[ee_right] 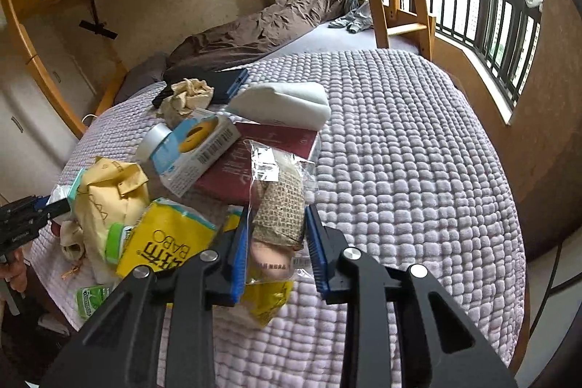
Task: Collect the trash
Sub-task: 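Carry the white bag and clear sponge bag off the bed over the white bin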
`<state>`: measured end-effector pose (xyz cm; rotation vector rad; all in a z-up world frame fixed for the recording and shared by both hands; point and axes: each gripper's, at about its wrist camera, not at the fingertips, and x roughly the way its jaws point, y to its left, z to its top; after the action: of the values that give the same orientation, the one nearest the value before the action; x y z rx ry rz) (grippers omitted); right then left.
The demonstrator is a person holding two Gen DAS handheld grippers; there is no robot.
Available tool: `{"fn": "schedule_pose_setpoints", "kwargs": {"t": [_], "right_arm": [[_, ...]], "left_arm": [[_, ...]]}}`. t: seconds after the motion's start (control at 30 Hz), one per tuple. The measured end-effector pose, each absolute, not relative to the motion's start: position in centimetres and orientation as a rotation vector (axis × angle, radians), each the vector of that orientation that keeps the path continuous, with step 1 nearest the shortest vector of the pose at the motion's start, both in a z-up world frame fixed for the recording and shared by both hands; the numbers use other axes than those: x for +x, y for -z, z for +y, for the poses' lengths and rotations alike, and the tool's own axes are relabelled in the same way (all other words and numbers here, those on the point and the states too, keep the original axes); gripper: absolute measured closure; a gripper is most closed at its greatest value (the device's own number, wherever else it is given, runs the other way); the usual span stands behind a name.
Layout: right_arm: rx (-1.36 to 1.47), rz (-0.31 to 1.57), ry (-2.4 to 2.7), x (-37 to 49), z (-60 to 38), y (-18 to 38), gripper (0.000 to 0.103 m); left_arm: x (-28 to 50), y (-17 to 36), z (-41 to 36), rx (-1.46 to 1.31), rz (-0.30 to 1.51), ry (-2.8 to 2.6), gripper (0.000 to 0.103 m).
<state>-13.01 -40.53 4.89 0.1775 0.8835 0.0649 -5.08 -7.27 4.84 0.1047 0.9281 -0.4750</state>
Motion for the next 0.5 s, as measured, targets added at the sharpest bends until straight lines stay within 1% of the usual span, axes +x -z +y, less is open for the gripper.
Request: {"fn": "schedule_pose_setpoints", "kwargs": {"t": [0.13,0.5], "right_arm": [[0.154,0.861,-0.084,-13.8,-39.6,-5.8,0.074],[0.104,0.824,-0.158,-16.3,-36.8,-8.0,0.074]], "left_arm": [[-5.1,-5.3,-6.8,0.079,0.918,0.473,0.07],[-6.4,-7.4,-6.2,0.058,0.86,0.442,0.071]]}}
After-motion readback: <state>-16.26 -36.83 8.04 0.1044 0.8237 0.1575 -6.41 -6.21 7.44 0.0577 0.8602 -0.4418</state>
